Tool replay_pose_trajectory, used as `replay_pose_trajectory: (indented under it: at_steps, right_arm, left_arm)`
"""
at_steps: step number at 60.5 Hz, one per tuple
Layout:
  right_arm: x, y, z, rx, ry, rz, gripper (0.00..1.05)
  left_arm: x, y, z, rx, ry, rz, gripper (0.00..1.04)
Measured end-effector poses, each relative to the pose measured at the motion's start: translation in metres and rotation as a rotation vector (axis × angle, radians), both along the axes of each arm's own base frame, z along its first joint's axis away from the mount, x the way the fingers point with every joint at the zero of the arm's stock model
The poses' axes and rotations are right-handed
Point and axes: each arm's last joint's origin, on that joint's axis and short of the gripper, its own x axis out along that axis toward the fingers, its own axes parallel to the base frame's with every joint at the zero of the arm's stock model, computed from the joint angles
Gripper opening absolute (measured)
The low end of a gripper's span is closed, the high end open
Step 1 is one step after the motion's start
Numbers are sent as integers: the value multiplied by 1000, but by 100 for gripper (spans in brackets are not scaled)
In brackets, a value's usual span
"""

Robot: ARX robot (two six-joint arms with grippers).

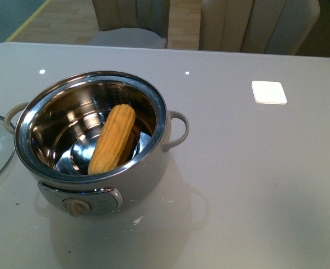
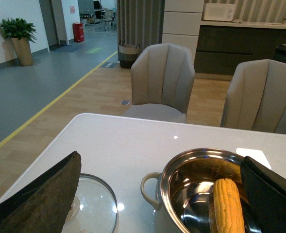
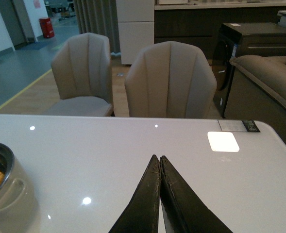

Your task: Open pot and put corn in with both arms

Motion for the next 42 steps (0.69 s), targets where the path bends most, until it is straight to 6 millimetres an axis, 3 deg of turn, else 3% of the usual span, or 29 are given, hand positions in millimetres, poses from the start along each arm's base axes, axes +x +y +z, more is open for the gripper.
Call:
replay_pose_trajectory:
  at_steps: [10, 30, 42]
  right_arm:
    - [-11, 0, -3, 0, 8, 0, 2]
    - [-12, 0, -3, -1, 3, 0, 2]
    - [-12, 0, -3, -1, 2, 0, 40]
  left_arm:
    - [0, 0, 0, 0, 0, 0, 98]
    - [0, 0, 0, 0, 0, 0, 98]
    - [0, 0, 0, 0, 0, 0, 98]
